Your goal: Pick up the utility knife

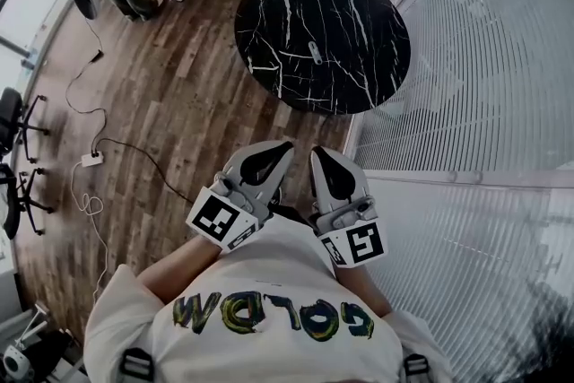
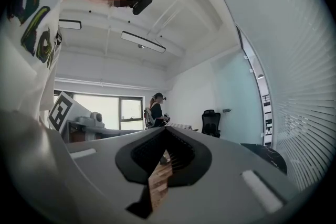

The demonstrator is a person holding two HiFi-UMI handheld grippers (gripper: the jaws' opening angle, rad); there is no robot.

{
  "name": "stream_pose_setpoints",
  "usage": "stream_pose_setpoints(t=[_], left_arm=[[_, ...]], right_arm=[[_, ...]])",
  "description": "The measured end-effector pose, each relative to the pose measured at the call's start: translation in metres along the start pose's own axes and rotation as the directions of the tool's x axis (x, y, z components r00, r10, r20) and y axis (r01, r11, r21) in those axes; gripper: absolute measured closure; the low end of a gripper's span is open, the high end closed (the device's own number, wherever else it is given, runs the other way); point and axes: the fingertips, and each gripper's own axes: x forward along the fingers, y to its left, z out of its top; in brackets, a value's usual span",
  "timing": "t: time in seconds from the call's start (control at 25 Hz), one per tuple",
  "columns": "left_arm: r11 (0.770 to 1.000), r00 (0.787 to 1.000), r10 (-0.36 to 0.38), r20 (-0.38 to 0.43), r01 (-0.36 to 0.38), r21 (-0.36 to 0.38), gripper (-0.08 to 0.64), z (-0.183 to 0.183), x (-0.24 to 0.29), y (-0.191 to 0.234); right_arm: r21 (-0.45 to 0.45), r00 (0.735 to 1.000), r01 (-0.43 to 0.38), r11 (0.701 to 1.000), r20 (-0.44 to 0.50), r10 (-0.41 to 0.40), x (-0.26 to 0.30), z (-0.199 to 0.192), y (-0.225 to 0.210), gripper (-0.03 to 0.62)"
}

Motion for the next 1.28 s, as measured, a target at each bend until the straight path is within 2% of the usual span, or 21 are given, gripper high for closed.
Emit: stream_pose_setpoints(t=[0.28, 0.56, 0.88, 1.12, 1.28], left_arm=[[1.0, 1.0, -0.012, -0.005, 0.012, 0.001, 0.557, -0.004, 0.016, 0.009], [0.999, 0.999, -0.032, -0.007, 0.032, -0.021, 0.557, -0.003, 0.045, 0.046], [0.997, 0.997, -0.077, 0.022, 0.078, -0.01, 0.557, 0.029, 0.089, 0.111], [0.995, 0.995, -0.098, 0.033, 0.097, 0.013, 0.557, 0.054, 0.107, 0.16], [0.995, 0.995, -0.097, 0.034, 0.098, -0.005, 0.557, 0.06, 0.114, 0.194]], right_arm=[[0.003, 1.0, 0.005, 1.0, -0.01, -0.005, 0.011, -0.014, -0.016, 0.59], [0.004, 0.999, 0.034, 0.999, 0.001, -0.034, 0.047, -0.011, -0.04, 0.589], [-0.031, 0.998, 0.059, 0.998, 0.028, -0.059, 0.121, 0.01, -0.077, 0.589], [-0.048, 0.997, 0.053, 0.997, 0.064, -0.05, 0.178, 0.027, -0.089, 0.59], [-0.058, 0.996, 0.063, 0.996, 0.062, -0.059, 0.21, 0.028, -0.095, 0.59]])
